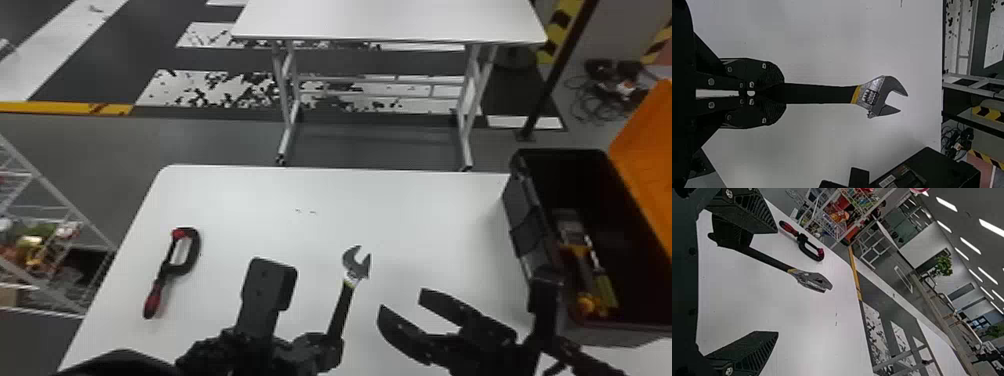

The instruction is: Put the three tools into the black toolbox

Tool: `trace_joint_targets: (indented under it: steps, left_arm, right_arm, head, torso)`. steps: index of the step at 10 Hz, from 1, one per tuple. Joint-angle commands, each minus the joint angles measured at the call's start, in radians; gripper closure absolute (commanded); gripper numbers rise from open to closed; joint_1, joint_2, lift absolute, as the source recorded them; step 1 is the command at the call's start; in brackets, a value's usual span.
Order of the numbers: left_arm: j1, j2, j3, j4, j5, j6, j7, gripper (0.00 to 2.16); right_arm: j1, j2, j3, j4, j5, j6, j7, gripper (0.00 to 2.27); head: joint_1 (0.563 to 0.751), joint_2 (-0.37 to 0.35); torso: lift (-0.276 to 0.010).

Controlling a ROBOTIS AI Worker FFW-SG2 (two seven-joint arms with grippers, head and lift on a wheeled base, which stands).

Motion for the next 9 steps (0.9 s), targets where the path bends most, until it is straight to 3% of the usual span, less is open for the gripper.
trace_joint_targets:
  steps: [1,9]
  left_arm:
    - [-0.004,0.0,-0.006,0.007,0.0,0.0,0.001,1.89]
    - [-0.033,0.0,-0.077,0.03,-0.017,0.006,0.007,1.89]
  right_arm:
    - [-0.012,0.003,0.01,0.02,0.004,-0.01,0.0,0.08]
    - [-0.086,0.011,0.061,0.131,0.007,-0.04,-0.019,0.08]
  head:
    - [0.695,0.089]
    - [0.695,0.094]
  torso:
    - [-0.051]
    - [-0.051]
